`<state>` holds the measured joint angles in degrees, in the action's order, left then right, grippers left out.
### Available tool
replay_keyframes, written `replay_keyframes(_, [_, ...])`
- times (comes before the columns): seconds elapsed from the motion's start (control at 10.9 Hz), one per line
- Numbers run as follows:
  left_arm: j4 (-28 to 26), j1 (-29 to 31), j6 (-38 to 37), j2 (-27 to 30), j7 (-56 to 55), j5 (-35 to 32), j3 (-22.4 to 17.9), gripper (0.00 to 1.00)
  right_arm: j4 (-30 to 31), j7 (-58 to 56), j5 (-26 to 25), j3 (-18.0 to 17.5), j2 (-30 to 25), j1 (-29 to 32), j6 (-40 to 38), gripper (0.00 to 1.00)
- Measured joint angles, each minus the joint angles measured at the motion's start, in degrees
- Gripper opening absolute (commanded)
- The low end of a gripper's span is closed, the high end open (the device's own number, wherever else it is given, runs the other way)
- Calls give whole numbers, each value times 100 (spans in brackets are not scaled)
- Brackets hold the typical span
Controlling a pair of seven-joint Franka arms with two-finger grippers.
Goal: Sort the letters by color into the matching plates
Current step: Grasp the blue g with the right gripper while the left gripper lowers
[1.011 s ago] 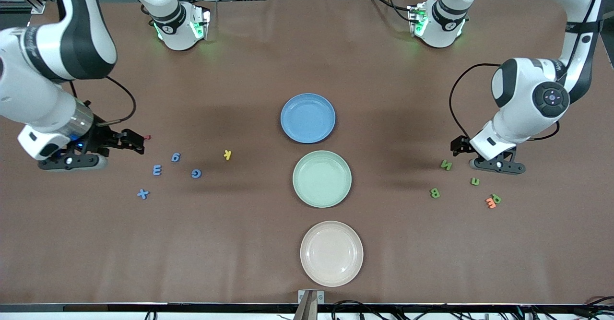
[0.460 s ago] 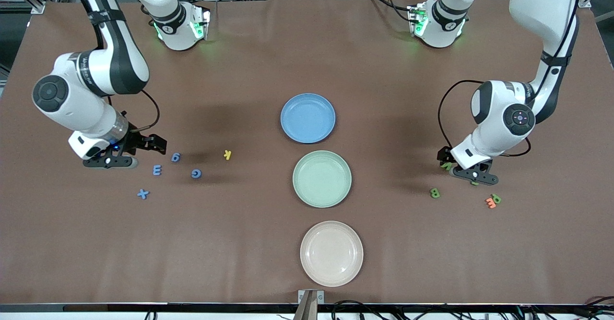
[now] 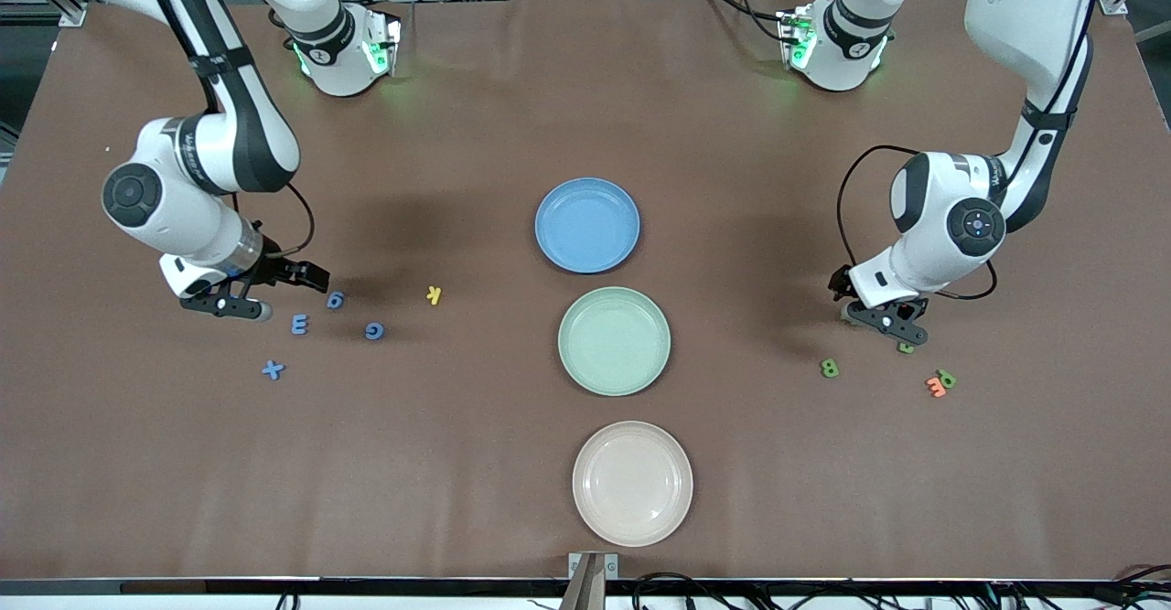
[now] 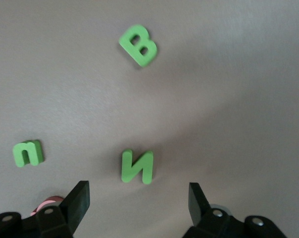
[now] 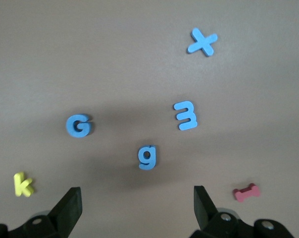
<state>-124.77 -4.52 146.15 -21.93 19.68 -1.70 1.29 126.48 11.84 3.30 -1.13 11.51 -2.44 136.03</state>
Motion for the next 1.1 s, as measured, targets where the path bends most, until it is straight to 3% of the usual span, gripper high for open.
replay_keyframes(0.37, [-168,13,120,-27,335,0,-1,82,49,409,29,21,507,30,420,100])
replay_keyframes(0.55, [-174,13,306,-118,390,0,-1,72,52,417,41,31,698,112,564,100])
replay_keyframes(1.1, [-159,19,479,-246,524,-1,-3,70,53,440,153,28,1161,131,1077,100])
